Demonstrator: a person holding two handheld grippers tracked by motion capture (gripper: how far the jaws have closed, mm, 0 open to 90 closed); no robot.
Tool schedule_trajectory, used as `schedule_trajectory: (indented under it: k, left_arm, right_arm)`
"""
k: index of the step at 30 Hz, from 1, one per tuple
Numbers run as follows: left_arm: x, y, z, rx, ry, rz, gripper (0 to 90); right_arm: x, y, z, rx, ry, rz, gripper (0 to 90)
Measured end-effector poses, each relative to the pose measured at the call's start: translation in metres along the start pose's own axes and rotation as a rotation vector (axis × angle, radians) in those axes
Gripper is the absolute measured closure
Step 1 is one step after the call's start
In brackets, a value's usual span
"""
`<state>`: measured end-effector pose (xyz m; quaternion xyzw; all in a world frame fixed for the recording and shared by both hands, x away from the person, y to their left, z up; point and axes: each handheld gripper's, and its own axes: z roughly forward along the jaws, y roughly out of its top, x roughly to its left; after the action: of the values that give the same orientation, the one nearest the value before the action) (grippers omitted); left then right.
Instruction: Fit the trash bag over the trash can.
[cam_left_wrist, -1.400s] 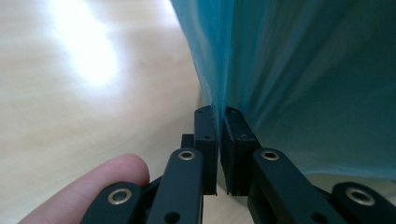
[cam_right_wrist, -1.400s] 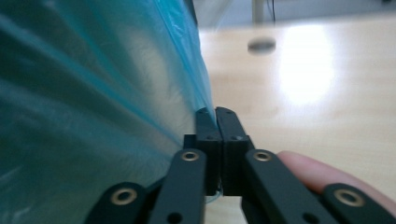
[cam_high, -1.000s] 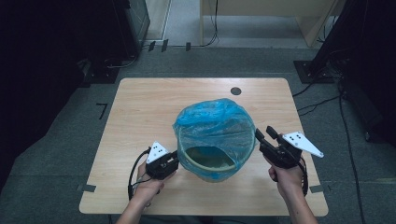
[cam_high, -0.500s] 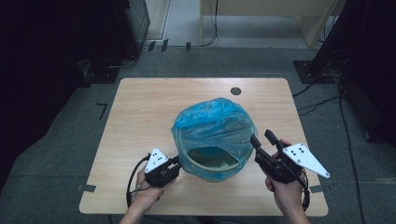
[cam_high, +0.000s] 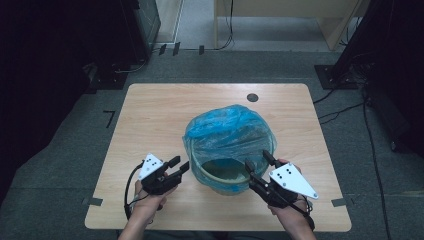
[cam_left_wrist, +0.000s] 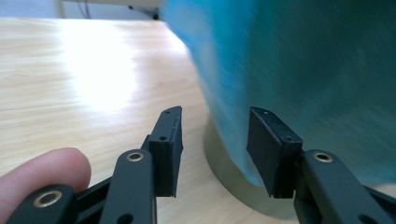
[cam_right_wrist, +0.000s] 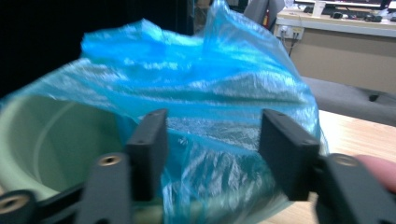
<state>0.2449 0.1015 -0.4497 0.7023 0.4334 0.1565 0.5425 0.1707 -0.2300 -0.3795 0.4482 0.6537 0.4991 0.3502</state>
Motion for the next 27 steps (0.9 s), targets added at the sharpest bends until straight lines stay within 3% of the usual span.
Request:
schedule_trajectory:
  k: [2,4,7,9,14,17,20,22,27]
  left_arm:
    - [0.005,0.004,-0.005,-0.036,0.014,-0.021,53.6]
    - [0.007,0.011,-0.009,-0.084,0.038,-0.028,52.1]
    - [0.004,0.019,-0.013,-0.150,0.035,-0.022,48.6]
    - [-0.001,0.028,-0.015,-0.197,0.024,-0.009,46.6]
    - [-0.013,0.048,-0.015,-0.295,0.027,0.015,36.6]
    - [-0.022,0.058,-0.008,-0.303,0.014,0.048,30.5]
    - [-0.030,0.064,0.010,-0.256,0.012,0.080,28.8]
    - [-0.032,0.067,0.020,-0.223,0.010,0.071,29.7]
    - [-0.033,0.069,0.029,-0.205,-0.036,0.041,62.1]
  right_arm:
    - [0.000,-0.002,0.000,-0.012,-0.047,-0.020,66.0]
    - [-0.004,-0.002,0.001,-0.017,-0.050,0.009,76.7]
    - [-0.012,-0.003,0.001,-0.028,-0.035,0.043,89.4]
    - [-0.015,-0.003,0.002,-0.031,-0.017,0.053,90.0]
    - [-0.016,-0.004,0.002,-0.043,-0.011,0.021,90.0]
    - [-0.015,-0.005,0.002,-0.051,0.002,0.012,90.0]
    - [-0.015,-0.005,0.002,-0.056,0.010,0.010,90.0]
    - [-0.016,-0.005,0.001,-0.058,0.013,0.012,90.0]
    - [-0.020,-0.006,0.000,-0.066,0.004,0.009,90.0]
